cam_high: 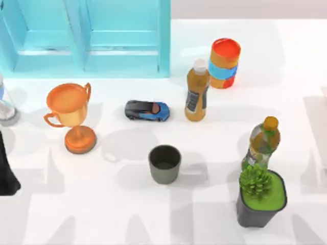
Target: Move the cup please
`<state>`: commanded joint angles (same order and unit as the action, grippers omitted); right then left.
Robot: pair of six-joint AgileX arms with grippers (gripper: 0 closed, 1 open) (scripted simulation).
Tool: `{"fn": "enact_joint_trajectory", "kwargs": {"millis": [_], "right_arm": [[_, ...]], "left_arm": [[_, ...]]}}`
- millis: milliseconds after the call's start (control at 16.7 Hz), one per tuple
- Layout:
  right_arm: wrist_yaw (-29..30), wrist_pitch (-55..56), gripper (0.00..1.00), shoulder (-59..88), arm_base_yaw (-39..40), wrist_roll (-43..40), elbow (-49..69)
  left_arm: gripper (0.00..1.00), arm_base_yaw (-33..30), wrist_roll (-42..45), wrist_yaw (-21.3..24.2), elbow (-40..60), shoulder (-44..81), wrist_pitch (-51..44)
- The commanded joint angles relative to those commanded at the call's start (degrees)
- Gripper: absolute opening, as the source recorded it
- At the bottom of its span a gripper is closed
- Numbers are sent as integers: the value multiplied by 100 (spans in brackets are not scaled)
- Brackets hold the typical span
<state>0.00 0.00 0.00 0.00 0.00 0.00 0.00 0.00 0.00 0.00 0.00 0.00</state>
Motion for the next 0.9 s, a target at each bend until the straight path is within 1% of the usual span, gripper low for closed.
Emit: {"fn": "enact_joint_trajectory", "kwargs": {"millis": [240, 420, 660, 900], "right_arm": [[0, 0, 100, 0, 0, 0, 0], [0, 0, 100, 0, 0, 0, 0], [0, 0, 100, 0, 0, 0, 0], [0, 0, 100, 0, 0, 0, 0]], "left_arm": [[100, -72, -56, 9, 156, 168, -112], [100, -339, -284, 28, 775, 822, -546], [100, -910, -815, 37, 2186, 2316, -1528], [100, -1631, -1526, 27, 4027, 4288, -2811]]}}
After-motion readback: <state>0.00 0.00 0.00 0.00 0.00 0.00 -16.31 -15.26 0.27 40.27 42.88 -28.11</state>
